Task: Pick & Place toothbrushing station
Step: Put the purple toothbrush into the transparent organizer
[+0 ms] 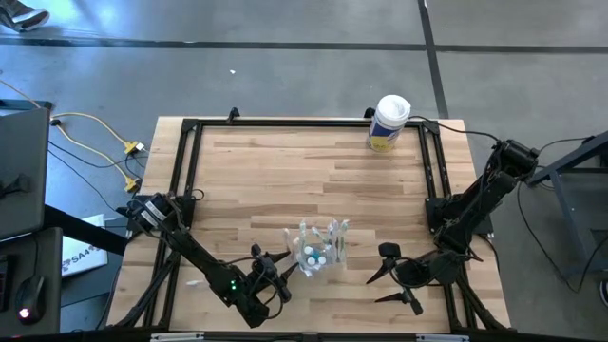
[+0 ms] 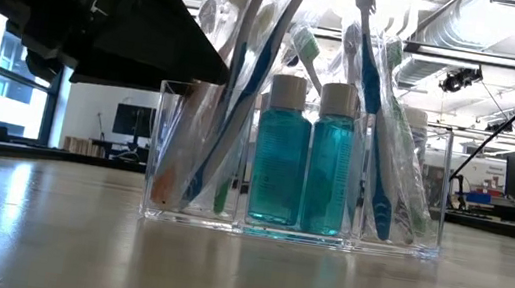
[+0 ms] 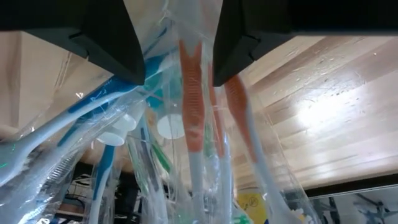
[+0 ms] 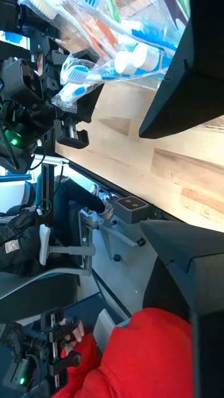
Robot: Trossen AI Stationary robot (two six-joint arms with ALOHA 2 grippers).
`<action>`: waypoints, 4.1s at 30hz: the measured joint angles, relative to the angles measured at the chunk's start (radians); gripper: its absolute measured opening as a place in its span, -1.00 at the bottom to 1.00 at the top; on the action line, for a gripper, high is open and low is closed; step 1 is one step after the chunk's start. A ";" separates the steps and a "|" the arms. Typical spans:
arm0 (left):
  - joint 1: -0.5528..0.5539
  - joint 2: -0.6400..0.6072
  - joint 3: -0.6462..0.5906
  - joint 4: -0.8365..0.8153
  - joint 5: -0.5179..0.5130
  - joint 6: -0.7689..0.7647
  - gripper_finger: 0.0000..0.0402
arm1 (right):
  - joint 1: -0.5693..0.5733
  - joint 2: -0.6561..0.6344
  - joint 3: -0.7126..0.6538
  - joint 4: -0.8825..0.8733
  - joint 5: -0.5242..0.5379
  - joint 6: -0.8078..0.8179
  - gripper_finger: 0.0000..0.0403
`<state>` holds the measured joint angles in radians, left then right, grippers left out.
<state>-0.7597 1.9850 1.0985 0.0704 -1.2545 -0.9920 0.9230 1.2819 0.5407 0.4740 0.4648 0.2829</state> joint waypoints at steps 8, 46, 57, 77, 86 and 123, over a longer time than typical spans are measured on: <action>0.000 -0.028 -0.001 0.012 0.008 0.074 -0.06 | 0.000 0.000 0.000 -0.001 0.000 0.000 0.09; -0.092 -0.493 0.136 -0.724 0.915 -0.134 -0.06 | -0.001 0.000 0.000 -0.010 0.005 0.004 0.09; -0.092 -0.471 0.111 -1.003 1.175 -0.530 -0.06 | -0.001 0.000 0.000 -0.006 0.007 0.008 0.09; -0.101 -0.396 -0.015 -1.031 1.425 -0.441 -0.06 | -0.001 0.000 0.000 -0.007 0.007 0.008 0.09; -0.120 -0.395 -0.067 -1.031 1.421 -0.296 -0.06 | -0.001 0.000 0.000 -0.007 0.007 0.011 0.09; -0.117 -0.394 -0.275 -0.831 1.538 -0.342 -0.90 | -0.001 0.000 0.000 -0.007 0.007 0.031 0.09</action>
<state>-0.8768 1.5911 0.8234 -0.7609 0.2835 -1.3341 0.9218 1.2823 0.5411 0.4667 0.4721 0.3136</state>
